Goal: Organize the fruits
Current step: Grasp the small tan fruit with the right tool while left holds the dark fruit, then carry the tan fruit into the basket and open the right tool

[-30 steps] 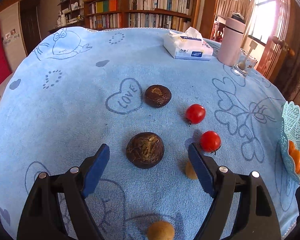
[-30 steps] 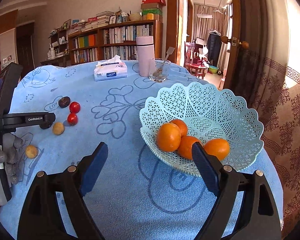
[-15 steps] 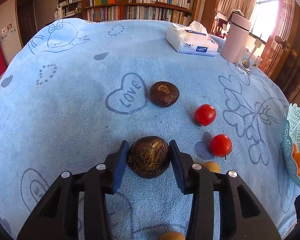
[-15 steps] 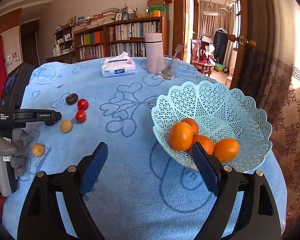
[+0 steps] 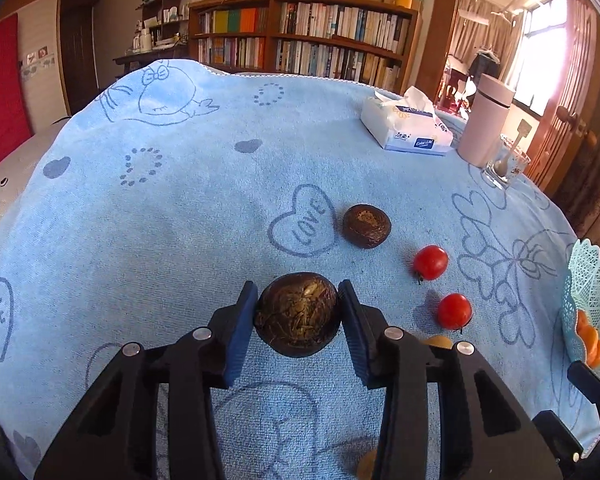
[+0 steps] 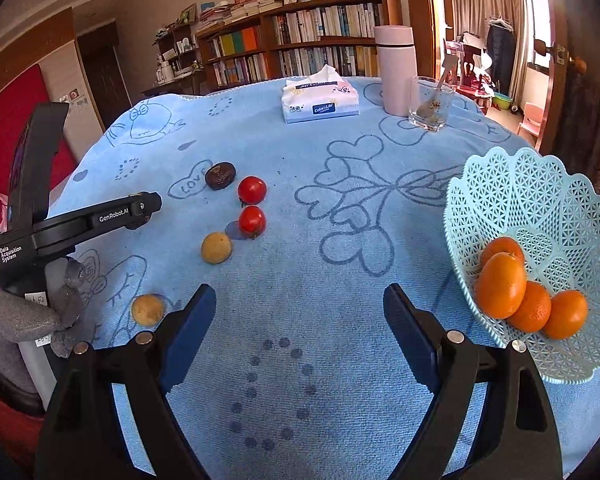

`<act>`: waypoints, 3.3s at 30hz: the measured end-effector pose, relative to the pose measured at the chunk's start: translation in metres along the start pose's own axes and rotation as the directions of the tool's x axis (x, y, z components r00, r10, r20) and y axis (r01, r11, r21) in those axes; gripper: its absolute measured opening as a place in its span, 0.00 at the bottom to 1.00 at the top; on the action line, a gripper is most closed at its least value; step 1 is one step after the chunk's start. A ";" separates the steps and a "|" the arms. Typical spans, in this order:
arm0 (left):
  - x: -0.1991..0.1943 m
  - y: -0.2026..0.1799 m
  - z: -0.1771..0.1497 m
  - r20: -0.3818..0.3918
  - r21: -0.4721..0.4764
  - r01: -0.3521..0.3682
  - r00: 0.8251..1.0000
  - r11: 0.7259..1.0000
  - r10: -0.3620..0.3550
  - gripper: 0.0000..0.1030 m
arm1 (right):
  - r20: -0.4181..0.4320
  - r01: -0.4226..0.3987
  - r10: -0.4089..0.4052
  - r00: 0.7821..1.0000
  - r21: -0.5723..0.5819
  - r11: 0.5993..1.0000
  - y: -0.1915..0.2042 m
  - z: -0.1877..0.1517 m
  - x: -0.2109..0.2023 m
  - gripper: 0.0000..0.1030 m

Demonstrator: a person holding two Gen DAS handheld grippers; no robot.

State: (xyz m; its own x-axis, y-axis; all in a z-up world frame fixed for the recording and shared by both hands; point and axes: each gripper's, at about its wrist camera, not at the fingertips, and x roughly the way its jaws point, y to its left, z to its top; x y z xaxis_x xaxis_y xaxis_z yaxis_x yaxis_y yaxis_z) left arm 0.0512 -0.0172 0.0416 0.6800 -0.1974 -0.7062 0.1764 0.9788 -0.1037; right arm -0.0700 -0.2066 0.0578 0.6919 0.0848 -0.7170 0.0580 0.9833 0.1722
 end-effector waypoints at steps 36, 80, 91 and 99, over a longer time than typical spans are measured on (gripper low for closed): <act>0.006 0.011 -0.006 -0.009 -0.052 0.002 1.000 0.999 -0.002 0.41 | -0.157 -0.089 0.082 0.984 -0.036 0.995 0.057 0.036 0.090 0.27; -0.003 -0.022 -0.018 0.002 0.052 0.048 0.999 0.998 -0.048 0.41 | 0.043 0.218 -0.243 0.969 0.311 0.925 -0.111 0.025 -0.038 0.27; -0.002 -0.026 -0.022 0.001 0.067 0.036 0.999 0.997 -0.036 0.41 | 0.001 0.275 -0.314 0.950 0.478 0.834 -0.178 0.007 -0.044 0.29; -0.001 -0.031 -0.026 -0.012 0.090 0.013 1.000 0.996 -0.012 0.41 | 0.027 0.270 -0.329 0.944 0.510 0.817 -0.192 0.003 -0.056 0.35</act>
State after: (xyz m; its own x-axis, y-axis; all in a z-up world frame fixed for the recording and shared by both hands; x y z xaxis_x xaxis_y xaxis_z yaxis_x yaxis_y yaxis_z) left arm 0.0260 -0.0458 0.0272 0.6690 -0.2088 -0.7134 0.2491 0.9672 -0.0495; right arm -0.1176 -0.4009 0.0670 0.6537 -0.2477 -0.7151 0.6010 0.7441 0.2917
